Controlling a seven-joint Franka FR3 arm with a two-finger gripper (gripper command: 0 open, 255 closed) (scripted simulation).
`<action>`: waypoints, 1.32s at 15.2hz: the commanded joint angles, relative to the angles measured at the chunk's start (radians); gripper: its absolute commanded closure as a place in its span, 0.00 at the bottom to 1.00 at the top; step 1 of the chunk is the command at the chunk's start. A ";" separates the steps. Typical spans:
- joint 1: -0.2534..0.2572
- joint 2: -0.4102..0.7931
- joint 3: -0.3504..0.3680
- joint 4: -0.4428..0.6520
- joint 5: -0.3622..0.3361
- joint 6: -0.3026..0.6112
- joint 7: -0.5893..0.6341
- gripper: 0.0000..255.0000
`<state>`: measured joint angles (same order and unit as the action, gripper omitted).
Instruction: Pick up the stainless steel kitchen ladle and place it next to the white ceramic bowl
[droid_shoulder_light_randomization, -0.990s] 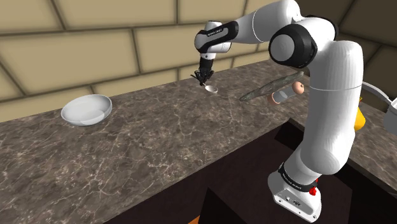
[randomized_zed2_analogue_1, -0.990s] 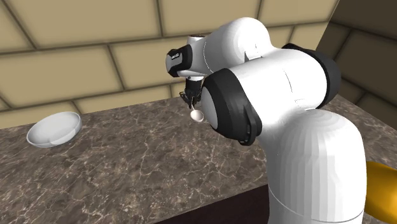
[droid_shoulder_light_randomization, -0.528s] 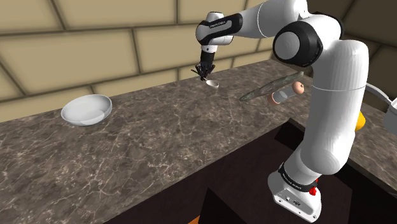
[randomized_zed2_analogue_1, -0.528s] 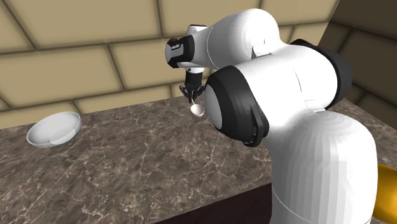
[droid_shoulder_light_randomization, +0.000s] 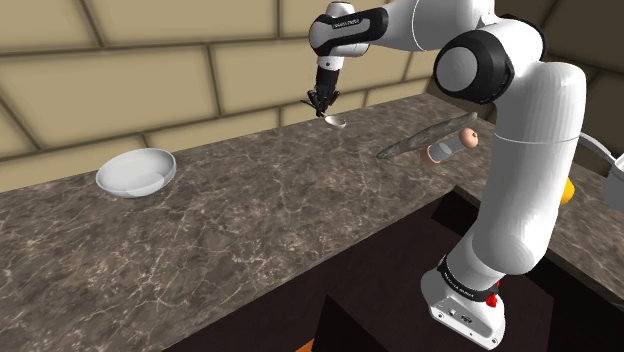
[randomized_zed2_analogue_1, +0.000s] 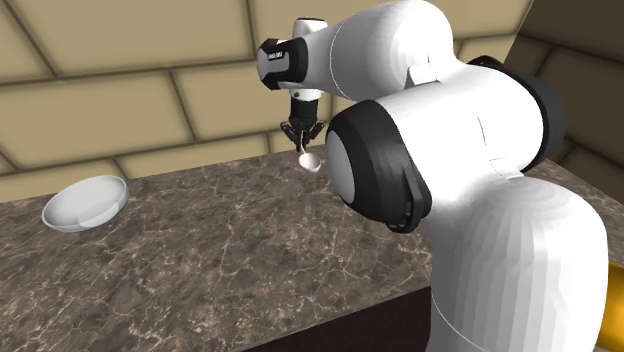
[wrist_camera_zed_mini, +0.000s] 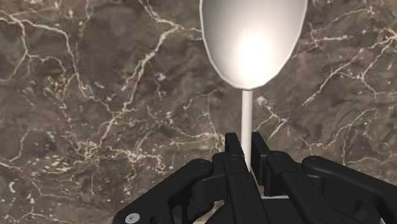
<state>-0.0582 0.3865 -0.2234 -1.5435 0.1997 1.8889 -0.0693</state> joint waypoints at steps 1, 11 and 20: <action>-0.001 -0.004 -0.001 0.021 -0.002 -0.025 0.003 1.00; 0.076 -0.059 0.028 0.009 -0.023 -0.052 0.116 1.00; 0.206 -0.081 0.091 -0.024 -0.044 -0.017 0.309 1.00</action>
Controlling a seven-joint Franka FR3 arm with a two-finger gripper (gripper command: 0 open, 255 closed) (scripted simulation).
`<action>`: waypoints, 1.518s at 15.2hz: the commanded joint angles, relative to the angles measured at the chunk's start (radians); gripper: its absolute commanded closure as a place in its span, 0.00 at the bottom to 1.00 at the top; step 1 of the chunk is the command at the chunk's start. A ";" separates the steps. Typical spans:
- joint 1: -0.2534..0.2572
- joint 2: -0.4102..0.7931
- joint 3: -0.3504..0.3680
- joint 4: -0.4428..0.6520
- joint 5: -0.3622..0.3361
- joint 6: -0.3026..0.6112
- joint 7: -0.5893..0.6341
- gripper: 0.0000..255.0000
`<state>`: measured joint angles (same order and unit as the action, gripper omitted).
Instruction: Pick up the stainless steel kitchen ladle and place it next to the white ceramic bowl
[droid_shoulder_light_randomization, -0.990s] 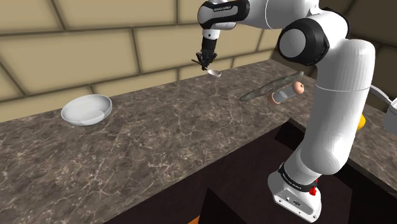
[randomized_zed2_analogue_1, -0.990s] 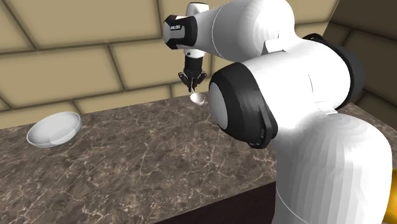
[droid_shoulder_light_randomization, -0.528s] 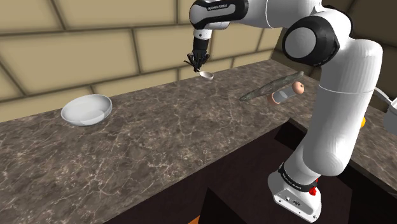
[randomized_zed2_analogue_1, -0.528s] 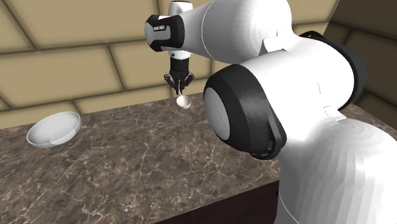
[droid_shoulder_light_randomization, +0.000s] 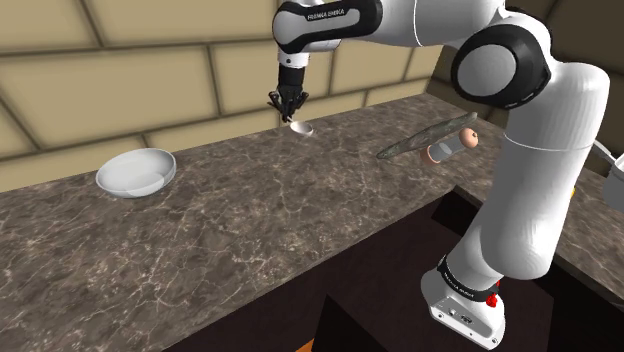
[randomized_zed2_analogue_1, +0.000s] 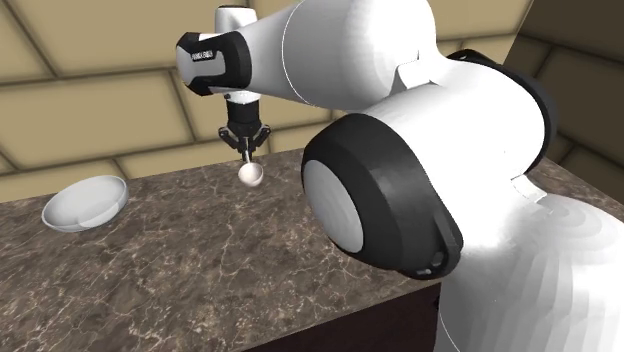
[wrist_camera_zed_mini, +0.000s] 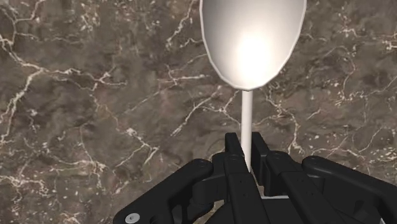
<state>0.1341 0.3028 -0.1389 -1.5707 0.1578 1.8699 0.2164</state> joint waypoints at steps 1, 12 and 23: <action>0.028 0.004 0.014 0.006 -0.004 0.004 0.044 1.00; 0.177 0.091 0.088 0.131 -0.028 -0.008 0.276 1.00; 0.327 0.319 0.139 0.487 -0.060 -0.114 0.492 1.00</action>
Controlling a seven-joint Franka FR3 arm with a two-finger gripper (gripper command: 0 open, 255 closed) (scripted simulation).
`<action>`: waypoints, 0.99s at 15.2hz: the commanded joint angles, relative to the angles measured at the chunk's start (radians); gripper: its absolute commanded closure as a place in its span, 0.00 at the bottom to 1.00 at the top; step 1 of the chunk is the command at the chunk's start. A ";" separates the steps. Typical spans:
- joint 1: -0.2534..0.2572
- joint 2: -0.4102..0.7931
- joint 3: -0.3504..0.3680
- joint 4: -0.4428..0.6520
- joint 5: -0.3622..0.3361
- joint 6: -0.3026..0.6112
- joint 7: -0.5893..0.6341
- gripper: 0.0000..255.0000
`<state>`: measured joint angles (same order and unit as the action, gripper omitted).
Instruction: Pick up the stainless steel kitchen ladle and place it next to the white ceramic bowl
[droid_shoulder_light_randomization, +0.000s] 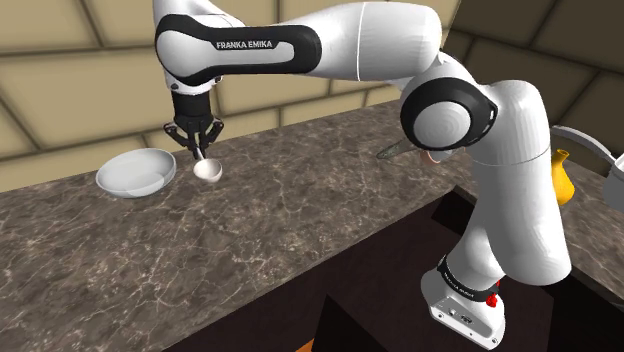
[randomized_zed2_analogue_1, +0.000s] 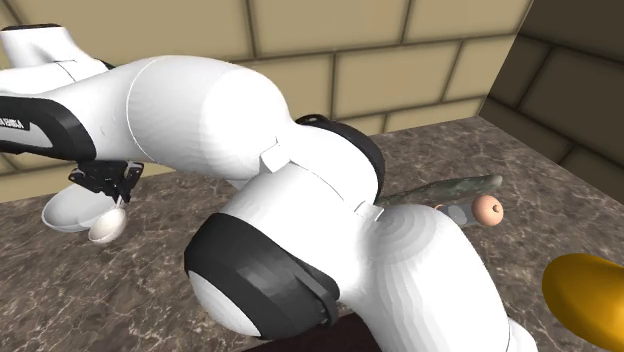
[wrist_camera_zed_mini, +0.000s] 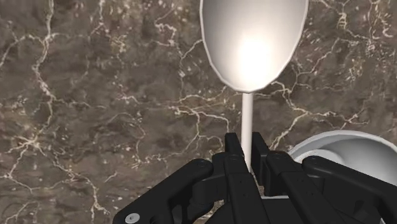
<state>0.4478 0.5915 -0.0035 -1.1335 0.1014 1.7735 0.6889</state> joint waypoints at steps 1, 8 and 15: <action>0.017 0.038 0.004 0.062 -0.004 -0.022 0.024 1.00; 0.018 0.032 0.004 -0.041 -0.002 0.076 0.015 1.00; 0.018 0.043 0.004 -0.119 0.001 0.163 0.007 1.00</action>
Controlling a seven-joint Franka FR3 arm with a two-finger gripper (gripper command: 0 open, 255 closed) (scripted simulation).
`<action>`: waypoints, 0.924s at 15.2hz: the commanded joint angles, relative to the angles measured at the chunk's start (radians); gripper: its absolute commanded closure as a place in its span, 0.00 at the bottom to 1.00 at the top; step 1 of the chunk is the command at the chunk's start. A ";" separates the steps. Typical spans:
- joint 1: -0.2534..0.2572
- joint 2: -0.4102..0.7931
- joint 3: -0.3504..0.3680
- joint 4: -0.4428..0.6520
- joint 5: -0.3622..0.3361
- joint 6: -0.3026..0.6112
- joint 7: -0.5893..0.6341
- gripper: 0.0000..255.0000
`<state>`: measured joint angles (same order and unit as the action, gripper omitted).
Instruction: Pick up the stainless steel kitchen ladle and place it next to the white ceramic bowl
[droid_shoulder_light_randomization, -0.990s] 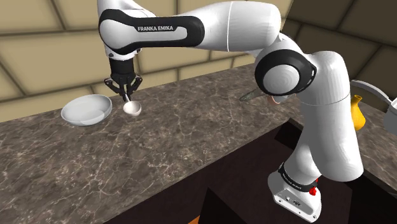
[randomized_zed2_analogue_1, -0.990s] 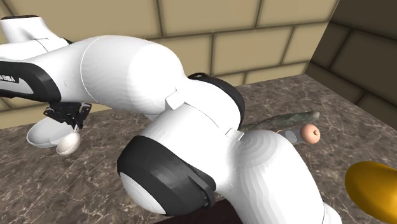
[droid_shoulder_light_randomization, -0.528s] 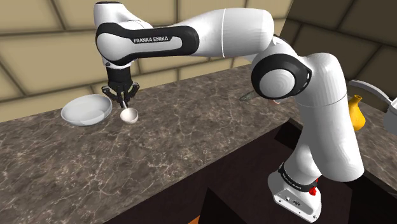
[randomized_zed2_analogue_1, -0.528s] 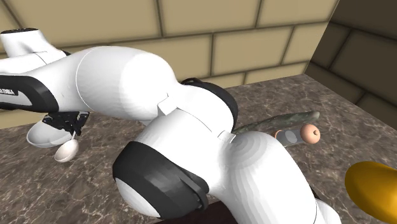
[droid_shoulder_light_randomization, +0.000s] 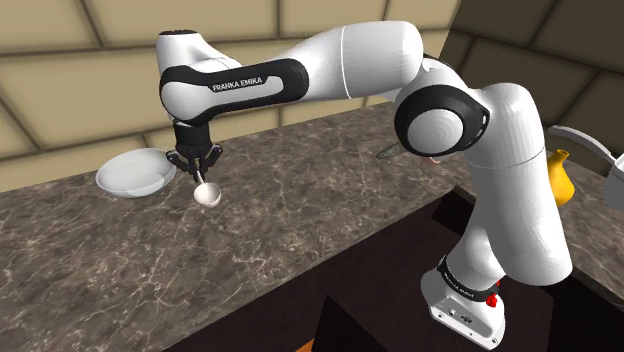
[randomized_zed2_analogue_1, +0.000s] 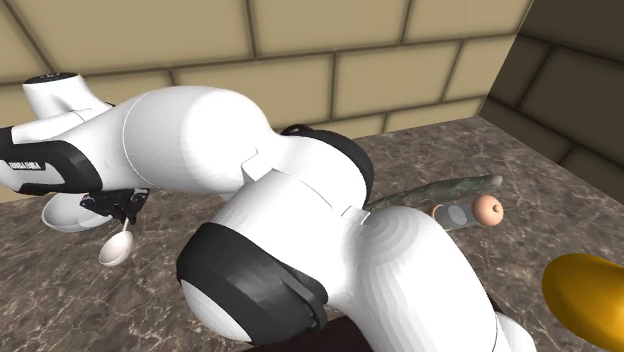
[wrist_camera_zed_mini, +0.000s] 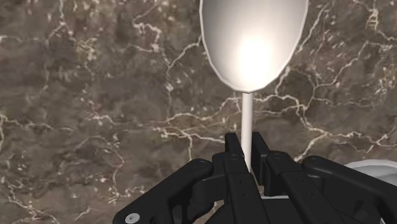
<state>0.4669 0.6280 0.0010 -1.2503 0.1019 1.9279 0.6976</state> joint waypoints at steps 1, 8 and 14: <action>0.000 0.008 0.000 -0.012 0.001 0.021 -0.003 1.00; 0.000 0.033 0.001 -0.067 0.004 0.099 -0.010 1.00; 0.000 0.045 0.002 -0.084 0.005 0.129 -0.013 1.00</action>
<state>0.4665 0.6724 0.0025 -1.3338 0.1070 2.0554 0.6841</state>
